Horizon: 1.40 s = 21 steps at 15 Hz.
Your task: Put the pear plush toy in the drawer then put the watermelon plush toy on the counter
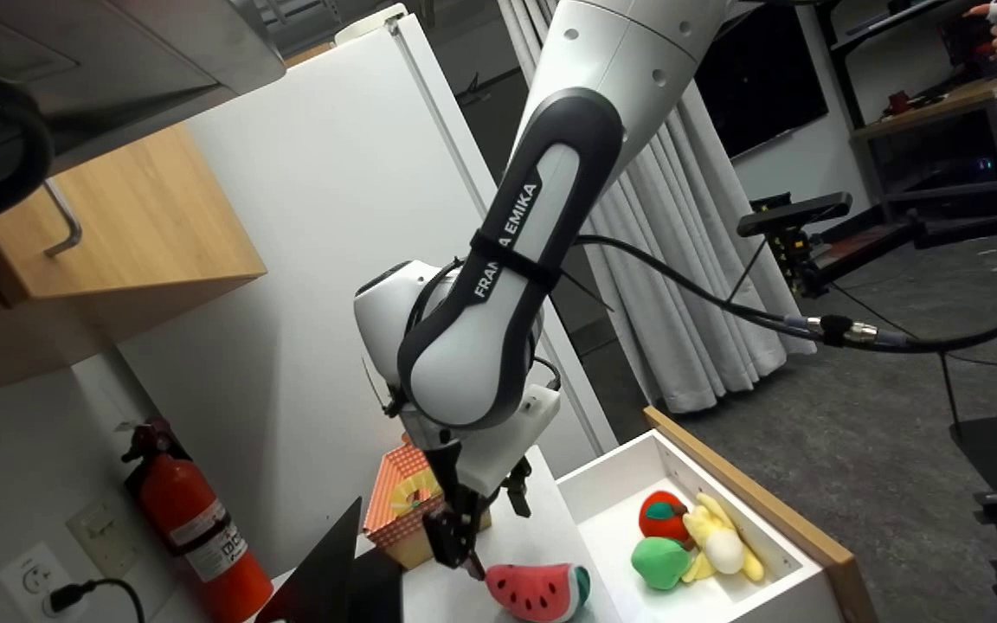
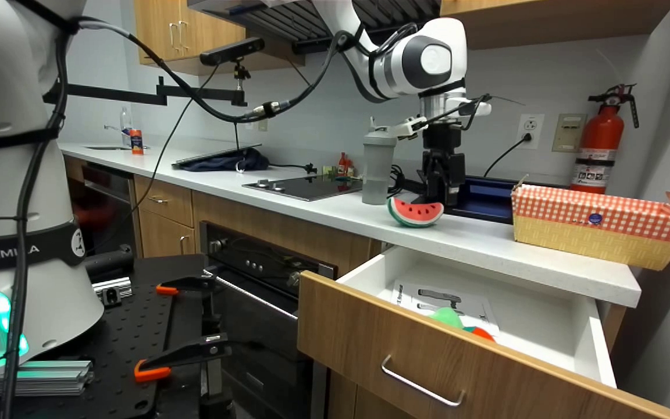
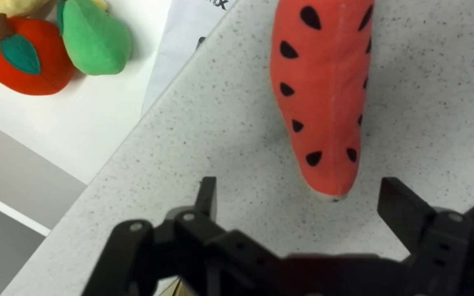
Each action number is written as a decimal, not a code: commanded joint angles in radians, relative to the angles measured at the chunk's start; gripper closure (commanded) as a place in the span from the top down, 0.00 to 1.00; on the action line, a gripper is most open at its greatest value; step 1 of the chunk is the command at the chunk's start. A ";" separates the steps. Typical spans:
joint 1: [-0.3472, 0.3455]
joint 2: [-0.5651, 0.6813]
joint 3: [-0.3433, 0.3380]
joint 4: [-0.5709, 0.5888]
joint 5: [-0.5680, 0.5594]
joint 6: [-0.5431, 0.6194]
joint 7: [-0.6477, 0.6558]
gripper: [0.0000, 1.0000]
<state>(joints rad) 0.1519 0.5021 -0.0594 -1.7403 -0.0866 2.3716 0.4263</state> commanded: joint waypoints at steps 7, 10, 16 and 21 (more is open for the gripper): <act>-0.102 -0.169 0.047 -0.156 0.123 -0.050 -0.213 1.00; -0.133 -0.223 0.058 -0.215 0.179 -0.035 -0.289 1.00; -0.159 -0.331 0.056 -0.320 0.235 -0.005 -0.391 1.00; -0.156 -0.418 0.055 -0.402 0.244 0.035 -0.442 1.00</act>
<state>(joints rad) 0.0096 0.1644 -0.0208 -2.0599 0.1234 2.3619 0.0340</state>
